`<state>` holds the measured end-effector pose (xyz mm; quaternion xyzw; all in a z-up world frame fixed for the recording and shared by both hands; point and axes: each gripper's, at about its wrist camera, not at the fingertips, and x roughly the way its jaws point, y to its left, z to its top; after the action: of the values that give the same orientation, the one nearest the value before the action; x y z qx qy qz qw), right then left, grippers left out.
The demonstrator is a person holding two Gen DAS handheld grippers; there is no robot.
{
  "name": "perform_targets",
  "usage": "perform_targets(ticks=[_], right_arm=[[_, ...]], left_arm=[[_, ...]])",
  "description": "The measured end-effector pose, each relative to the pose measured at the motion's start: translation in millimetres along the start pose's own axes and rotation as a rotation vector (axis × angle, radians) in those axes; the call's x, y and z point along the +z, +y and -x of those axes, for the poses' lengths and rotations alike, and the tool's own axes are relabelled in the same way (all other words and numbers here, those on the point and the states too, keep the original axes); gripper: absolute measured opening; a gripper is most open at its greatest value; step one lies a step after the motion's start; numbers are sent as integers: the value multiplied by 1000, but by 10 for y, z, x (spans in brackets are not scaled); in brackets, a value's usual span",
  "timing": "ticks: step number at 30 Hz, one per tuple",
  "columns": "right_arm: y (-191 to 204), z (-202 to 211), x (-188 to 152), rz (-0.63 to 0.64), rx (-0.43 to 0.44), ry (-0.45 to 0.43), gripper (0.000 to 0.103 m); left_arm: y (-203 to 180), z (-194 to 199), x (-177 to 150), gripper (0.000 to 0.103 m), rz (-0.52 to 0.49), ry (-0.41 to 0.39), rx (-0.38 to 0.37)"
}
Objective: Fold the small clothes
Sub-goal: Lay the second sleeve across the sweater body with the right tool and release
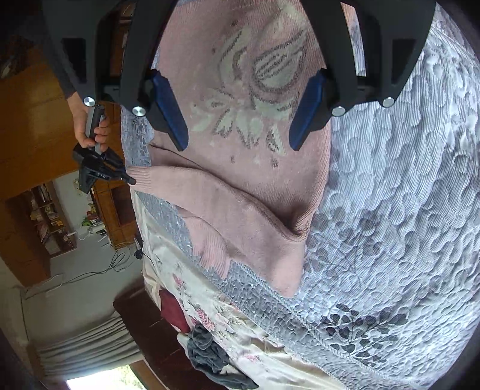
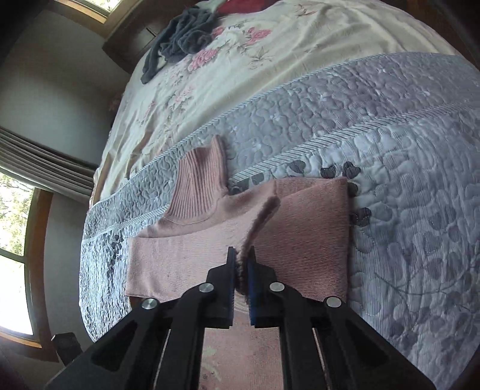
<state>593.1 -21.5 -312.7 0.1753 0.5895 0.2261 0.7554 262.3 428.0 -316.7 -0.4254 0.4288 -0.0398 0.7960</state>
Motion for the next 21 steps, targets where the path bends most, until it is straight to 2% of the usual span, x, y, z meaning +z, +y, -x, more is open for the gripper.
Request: perform_targets(ticks=[10,16,19,20,21], right_arm=[[-454,-170,-161,-47,-29,4,6],[-607,-321,-218,-62,-71,18,7],[-669,-273,-207,-90,-29,3,13],[-675,-190,-193,-104,-14,-29,20],[-674,-98,-175,-111,5,-62,21]], left_arm=[[-188,-434,503,69,-42,33,-33],[-132,-774,774,69,-33,93,-41],[-87,-971,987,69,-12,127,-65],[-74,-1033,1079,69,1,137,-82],[-68,-1090,1176,70,11,143,-100]])
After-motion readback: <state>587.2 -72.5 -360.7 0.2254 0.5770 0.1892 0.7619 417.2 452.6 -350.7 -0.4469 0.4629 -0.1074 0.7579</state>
